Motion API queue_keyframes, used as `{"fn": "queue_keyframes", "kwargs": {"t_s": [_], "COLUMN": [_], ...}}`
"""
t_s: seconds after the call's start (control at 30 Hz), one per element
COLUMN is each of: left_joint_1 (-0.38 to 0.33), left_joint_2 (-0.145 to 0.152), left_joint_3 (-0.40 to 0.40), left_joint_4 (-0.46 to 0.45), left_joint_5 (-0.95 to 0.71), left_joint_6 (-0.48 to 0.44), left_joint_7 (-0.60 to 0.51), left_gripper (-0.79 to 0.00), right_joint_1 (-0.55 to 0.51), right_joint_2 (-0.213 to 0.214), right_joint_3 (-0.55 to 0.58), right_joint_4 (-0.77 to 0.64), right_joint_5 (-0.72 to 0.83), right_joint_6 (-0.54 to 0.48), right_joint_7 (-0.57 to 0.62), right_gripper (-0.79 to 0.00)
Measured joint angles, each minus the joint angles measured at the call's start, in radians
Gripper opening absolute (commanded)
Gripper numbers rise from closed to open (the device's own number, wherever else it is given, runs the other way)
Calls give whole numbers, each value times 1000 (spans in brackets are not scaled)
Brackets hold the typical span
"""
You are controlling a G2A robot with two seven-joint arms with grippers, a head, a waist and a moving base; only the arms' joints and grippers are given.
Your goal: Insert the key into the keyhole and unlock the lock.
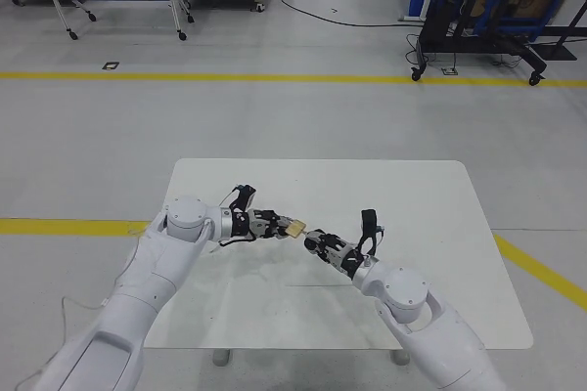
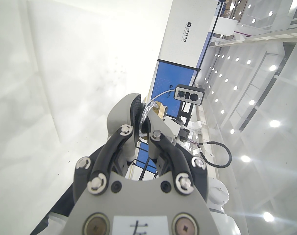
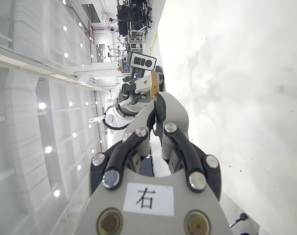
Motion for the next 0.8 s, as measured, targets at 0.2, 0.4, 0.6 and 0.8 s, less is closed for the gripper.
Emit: {"fn": "queue_keyframes", "kwargs": {"t_s": [0.2, 0.4, 0.6, 0.8], "left_joint_1": [9, 12, 13, 16], "left_joint_2": [4, 7, 7, 10], "left_joint_3": [-6, -6, -6, -19], "left_joint_4": [-17, -28, -33, -31], "left_joint_5": [2, 10, 11, -9], "left_joint_6": [-6, -14, -26, -48], "left_joint_7": [-7, -13, -18, -21], "left_gripper": [-785, -785, -785, -785], "right_joint_1": [8, 21, 22, 15], "right_joint_2": [-6, -12, -16, -15], "right_joint_3": [-10, -19, -15, -4], "right_joint_4": [10, 24, 27, 19], "right_joint_5": [-9, -9, -1, 10], "right_joint_6": [0, -4, -26, -43], "right_joint_7": [-20, -26, -17, 2], "right_gripper": [-785, -785, 0, 0]}}
